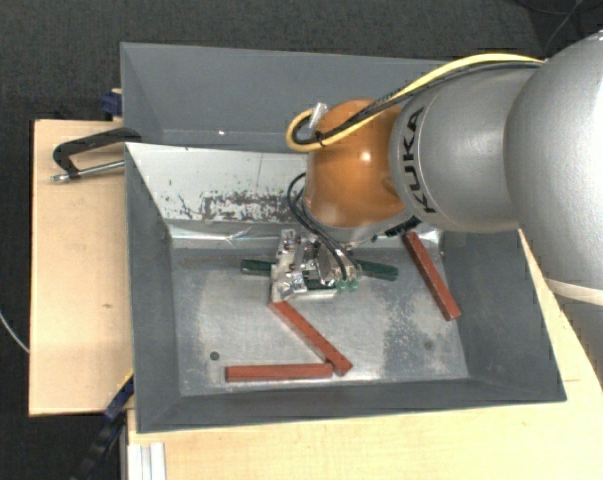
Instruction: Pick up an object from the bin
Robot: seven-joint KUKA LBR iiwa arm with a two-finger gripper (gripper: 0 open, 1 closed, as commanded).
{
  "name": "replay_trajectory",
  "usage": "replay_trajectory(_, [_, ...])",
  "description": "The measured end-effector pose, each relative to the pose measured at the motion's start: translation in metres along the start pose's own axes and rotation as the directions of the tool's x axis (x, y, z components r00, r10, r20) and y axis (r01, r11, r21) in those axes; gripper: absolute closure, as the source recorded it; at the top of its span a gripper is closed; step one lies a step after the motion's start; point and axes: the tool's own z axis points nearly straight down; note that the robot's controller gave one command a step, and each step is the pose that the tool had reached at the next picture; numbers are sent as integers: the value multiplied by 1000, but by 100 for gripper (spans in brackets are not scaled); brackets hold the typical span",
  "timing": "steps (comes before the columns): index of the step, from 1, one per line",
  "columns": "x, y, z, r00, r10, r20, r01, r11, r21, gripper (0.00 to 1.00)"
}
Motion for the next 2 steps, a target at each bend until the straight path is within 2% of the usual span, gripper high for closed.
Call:
replay_trajectory(1, [-12, -62, 17, 942, -336, 5, 336, 942, 7, 0])
replay_trajectory(2, [-12, -60, 17, 941, -339, 4, 339, 941, 7, 0])
